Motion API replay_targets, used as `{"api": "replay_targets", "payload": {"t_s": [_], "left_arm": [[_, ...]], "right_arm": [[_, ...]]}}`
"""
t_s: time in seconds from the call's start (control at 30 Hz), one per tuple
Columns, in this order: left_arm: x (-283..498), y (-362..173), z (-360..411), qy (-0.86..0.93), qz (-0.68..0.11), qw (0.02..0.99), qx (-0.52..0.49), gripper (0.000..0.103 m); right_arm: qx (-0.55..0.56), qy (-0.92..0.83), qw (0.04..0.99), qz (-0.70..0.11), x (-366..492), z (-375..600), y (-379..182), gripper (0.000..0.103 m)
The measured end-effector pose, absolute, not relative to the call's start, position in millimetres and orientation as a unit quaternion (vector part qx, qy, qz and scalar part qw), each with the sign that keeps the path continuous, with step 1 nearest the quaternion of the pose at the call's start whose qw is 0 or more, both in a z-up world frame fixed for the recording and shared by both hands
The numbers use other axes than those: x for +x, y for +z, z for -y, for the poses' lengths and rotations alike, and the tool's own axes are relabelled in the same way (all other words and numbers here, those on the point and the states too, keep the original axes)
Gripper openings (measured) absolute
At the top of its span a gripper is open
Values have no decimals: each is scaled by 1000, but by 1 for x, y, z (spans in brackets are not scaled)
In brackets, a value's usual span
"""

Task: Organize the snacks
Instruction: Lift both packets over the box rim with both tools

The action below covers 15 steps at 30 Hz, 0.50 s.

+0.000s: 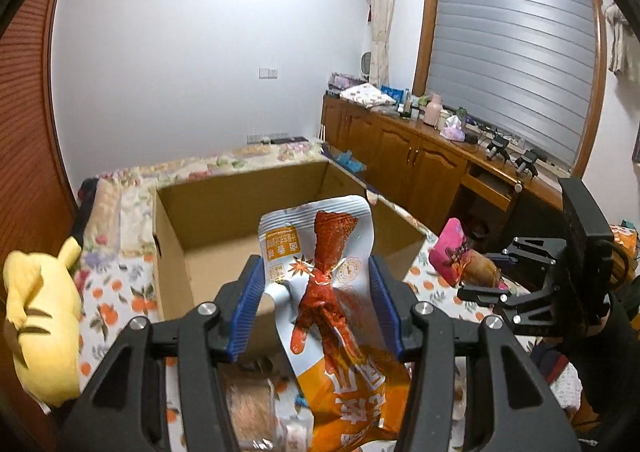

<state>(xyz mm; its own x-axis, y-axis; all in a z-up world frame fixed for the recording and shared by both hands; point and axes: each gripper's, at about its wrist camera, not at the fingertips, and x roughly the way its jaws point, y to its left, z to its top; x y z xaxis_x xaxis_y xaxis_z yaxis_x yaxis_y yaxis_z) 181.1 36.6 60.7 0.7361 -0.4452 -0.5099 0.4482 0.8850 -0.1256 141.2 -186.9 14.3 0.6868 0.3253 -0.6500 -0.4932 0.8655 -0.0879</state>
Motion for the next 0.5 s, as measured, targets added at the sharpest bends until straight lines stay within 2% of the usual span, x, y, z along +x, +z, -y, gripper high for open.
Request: {"api": "replay_targets", "payload": {"t_s": [0.5], "left_arm": [[256, 90, -50, -205, -251, 946, 9, 51]], "right_arm": [[-128, 248, 917, -285, 202, 169, 53, 44]]}}
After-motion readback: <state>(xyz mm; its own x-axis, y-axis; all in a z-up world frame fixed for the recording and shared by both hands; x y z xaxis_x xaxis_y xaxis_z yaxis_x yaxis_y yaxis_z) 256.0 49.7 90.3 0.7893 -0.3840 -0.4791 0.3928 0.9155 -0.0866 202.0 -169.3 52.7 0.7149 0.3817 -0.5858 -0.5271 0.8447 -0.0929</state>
